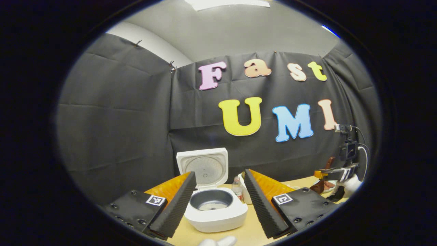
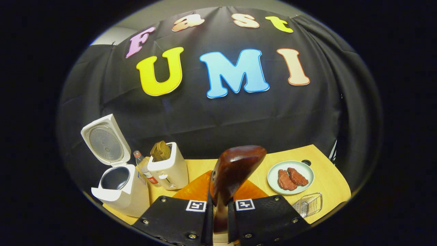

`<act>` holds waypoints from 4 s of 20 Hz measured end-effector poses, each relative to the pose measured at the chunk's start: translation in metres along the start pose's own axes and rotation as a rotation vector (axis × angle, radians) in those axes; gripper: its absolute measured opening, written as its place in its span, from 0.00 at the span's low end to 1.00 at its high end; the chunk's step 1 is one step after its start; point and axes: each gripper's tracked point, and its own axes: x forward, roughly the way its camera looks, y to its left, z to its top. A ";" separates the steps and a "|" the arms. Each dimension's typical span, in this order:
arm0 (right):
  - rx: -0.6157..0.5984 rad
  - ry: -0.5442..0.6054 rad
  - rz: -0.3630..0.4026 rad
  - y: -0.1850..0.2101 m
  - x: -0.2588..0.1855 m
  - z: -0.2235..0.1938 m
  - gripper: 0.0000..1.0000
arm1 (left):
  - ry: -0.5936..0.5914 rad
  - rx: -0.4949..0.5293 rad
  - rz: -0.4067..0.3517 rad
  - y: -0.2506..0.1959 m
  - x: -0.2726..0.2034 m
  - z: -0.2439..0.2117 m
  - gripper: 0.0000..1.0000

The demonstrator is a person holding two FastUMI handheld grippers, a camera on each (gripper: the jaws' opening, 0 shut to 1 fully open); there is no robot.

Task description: Close the left gripper, press the button to open the rice cooker; take a wooden spoon from the chopstick holder with the right hand, scoop a spoonful of rice and pour it into the rice cooker, then put the wooden spoon back into the chopstick holder.

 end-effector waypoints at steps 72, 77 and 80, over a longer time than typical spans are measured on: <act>0.839 0.055 0.148 0.048 0.013 0.003 0.17 | 0.031 -0.008 0.054 0.080 0.015 -0.012 1.00; 0.869 0.044 0.218 0.111 0.016 0.047 0.17 | 0.040 -0.003 0.085 0.108 0.008 -0.020 1.00; 0.845 0.060 0.274 0.164 0.019 0.066 0.17 | 0.040 -0.001 0.105 0.118 0.004 -0.025 1.00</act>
